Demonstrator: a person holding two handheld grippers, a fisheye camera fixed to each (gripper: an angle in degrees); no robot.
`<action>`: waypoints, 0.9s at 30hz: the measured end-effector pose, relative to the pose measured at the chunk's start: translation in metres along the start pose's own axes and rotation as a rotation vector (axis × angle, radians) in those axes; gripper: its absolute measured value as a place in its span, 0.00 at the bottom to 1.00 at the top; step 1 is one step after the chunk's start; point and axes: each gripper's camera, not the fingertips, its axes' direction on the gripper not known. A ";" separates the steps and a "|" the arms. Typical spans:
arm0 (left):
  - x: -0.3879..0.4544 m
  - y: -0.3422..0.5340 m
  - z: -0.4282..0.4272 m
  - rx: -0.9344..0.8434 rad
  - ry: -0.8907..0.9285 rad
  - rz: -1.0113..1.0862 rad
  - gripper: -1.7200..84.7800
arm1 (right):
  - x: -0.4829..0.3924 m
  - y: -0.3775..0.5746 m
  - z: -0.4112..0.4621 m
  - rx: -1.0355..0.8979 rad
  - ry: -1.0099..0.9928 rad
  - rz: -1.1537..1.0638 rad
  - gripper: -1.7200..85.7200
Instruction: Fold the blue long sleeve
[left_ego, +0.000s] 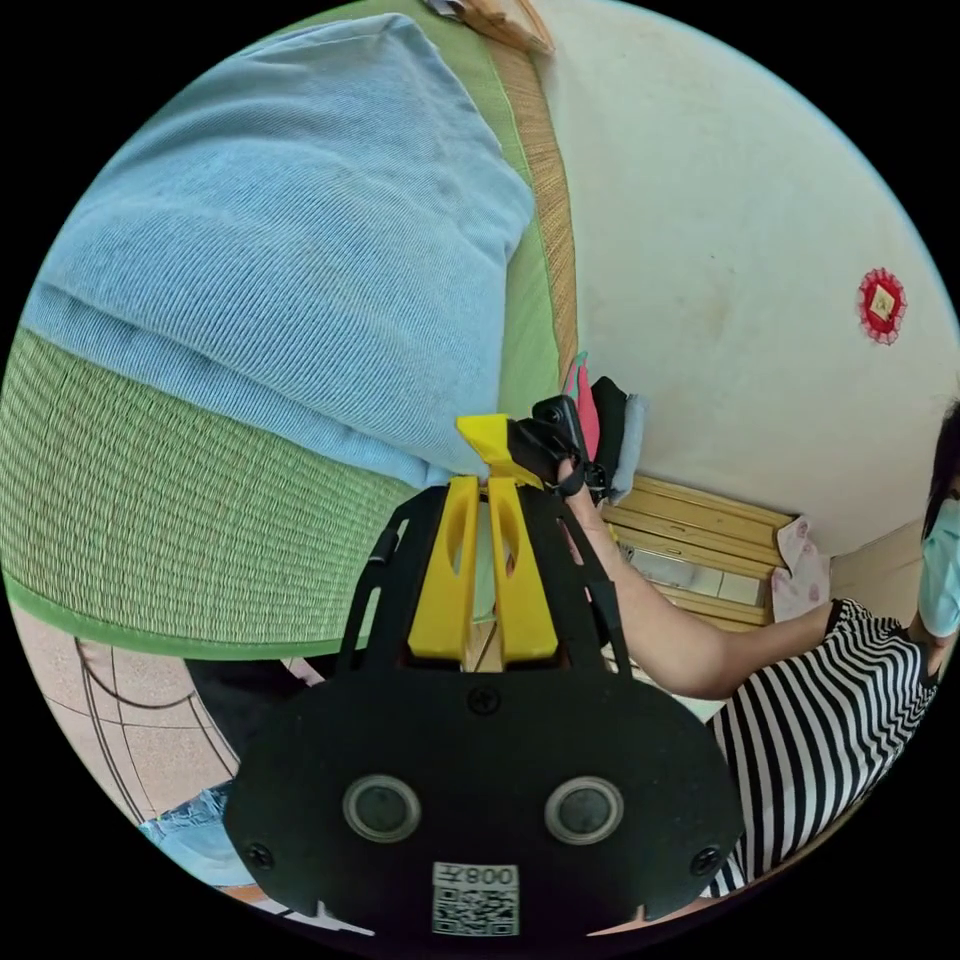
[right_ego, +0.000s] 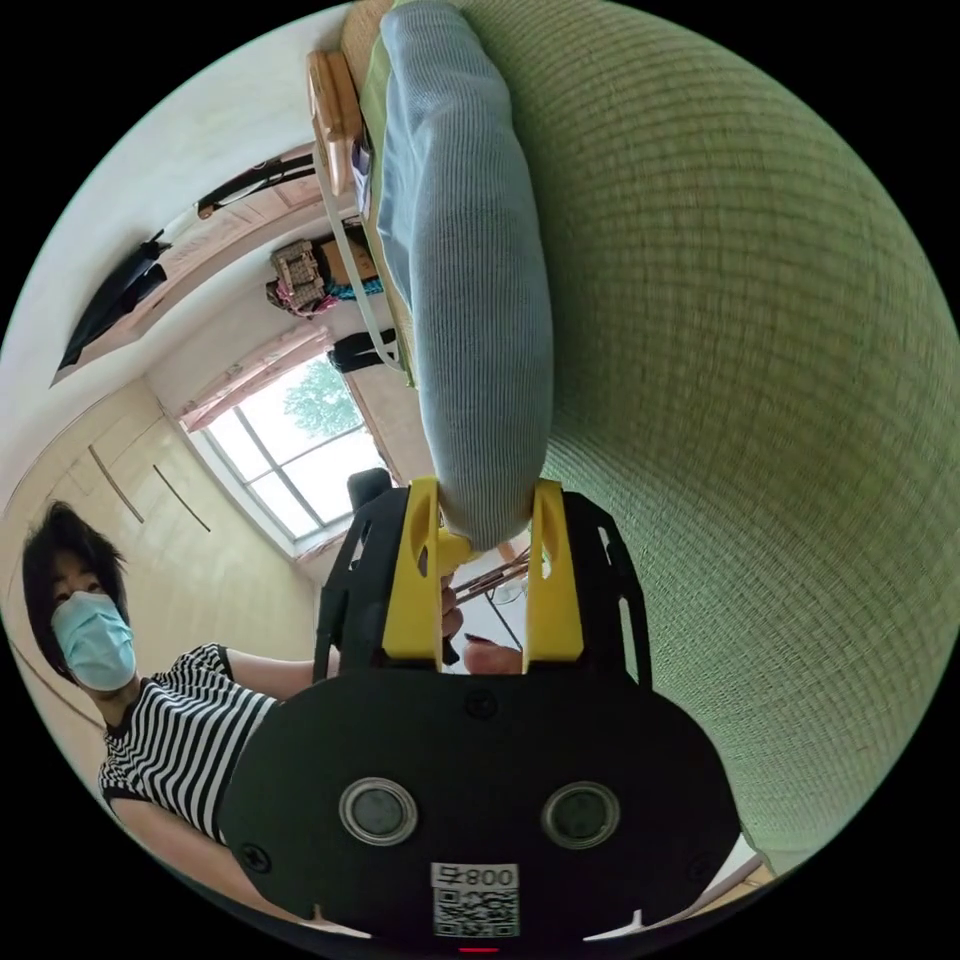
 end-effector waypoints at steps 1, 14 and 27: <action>-0.001 0.000 -0.002 0.005 0.008 -0.001 0.04 | -0.001 0.005 -0.003 0.004 0.004 0.001 0.15; -0.091 0.034 -0.059 0.552 0.476 -0.379 0.20 | -0.063 0.058 -0.040 -0.010 0.021 -0.086 0.11; -0.100 -0.010 -0.028 0.690 0.480 -0.508 0.21 | -0.105 0.123 -0.079 -0.041 0.053 -0.113 0.11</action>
